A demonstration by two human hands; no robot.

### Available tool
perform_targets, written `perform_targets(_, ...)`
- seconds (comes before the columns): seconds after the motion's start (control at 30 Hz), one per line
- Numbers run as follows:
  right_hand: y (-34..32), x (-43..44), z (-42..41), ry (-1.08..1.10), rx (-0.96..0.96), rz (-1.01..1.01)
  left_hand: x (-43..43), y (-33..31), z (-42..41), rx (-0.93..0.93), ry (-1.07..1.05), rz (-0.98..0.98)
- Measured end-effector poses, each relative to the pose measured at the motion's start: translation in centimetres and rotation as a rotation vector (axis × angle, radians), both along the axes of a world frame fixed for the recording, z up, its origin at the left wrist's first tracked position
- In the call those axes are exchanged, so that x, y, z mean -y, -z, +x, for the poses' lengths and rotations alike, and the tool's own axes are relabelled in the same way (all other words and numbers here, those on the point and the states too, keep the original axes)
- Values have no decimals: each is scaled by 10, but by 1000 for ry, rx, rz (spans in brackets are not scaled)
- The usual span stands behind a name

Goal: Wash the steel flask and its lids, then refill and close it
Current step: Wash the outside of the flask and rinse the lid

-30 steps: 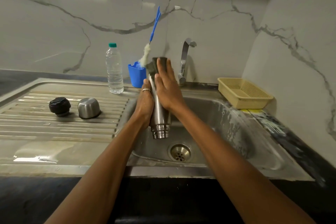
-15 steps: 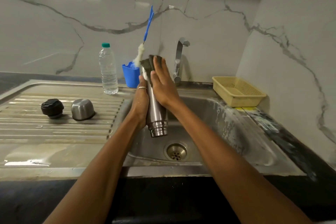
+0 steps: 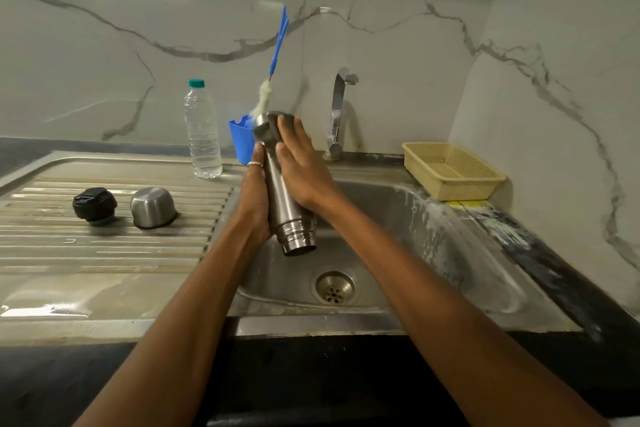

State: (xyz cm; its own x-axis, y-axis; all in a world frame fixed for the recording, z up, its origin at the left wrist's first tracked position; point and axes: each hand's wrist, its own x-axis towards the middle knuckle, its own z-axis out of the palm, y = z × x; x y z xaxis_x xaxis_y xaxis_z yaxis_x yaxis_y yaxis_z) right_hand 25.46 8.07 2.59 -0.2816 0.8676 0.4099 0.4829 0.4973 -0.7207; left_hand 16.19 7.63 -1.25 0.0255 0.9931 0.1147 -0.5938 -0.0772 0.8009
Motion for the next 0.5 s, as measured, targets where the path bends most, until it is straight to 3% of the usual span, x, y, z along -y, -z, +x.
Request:
perform_targets(0.13, -8, -9, -5, 12, -29, -29, 3, -5, 2, 72, 43, 5)
perform_targets(0.37, 46, 48, 18, -82, 68, -58, 0, 4, -12, 47, -30, 7)
perform_targets(0.5, 29, 27, 10, -47, 80, 25, -2, 3, -5, 40, -37, 9)
